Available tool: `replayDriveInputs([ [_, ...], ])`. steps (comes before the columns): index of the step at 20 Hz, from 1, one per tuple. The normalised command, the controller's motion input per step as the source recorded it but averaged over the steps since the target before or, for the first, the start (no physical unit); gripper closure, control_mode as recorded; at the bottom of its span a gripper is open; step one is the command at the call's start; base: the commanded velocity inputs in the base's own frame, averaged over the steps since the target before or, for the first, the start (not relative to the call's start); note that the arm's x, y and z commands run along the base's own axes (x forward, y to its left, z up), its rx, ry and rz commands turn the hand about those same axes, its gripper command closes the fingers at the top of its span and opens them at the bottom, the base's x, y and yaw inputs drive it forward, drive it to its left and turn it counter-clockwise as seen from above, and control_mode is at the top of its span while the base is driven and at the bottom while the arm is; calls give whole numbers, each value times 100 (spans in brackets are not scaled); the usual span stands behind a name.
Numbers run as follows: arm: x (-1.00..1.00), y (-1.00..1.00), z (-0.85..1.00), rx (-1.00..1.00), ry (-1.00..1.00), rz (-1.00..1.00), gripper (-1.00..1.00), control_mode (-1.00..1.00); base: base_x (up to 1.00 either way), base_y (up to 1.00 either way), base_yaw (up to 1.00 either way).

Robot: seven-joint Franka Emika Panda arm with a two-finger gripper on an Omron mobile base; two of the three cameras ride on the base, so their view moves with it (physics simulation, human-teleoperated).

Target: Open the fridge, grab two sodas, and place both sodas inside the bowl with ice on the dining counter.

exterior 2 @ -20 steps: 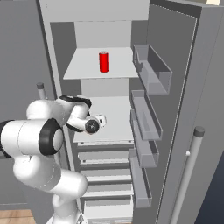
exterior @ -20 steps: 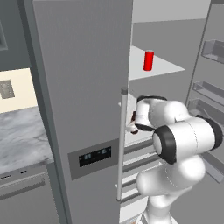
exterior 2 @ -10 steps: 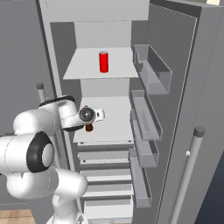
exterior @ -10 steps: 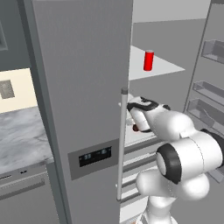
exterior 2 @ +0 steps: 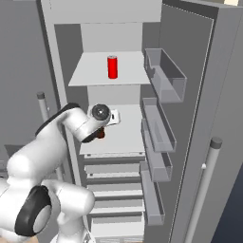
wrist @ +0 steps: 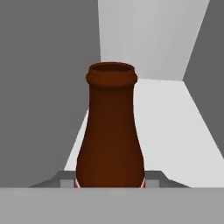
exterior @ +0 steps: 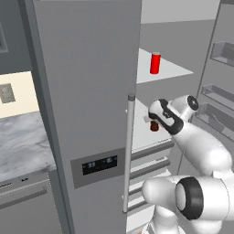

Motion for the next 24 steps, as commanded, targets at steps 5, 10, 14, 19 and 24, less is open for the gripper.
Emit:
replayDriveInputs([
  [5, -88, -7, 33, 7, 1, 0, 100, -100, 0, 0, 0],
  [10, -100, -3, 35, 5, 0, -2, 100, -100, 0, 0, 0],
  [14, -100, -17, 66, 0, -2, -6, 100, -100, 0, 0, 0],
  [19, -93, -12, 64, 0, 0, -7, 100, -100, 0, 0, 0],
  [24, -89, 0, 37, 0, 0, -7, 100, -100, 0, 0, 0],
])
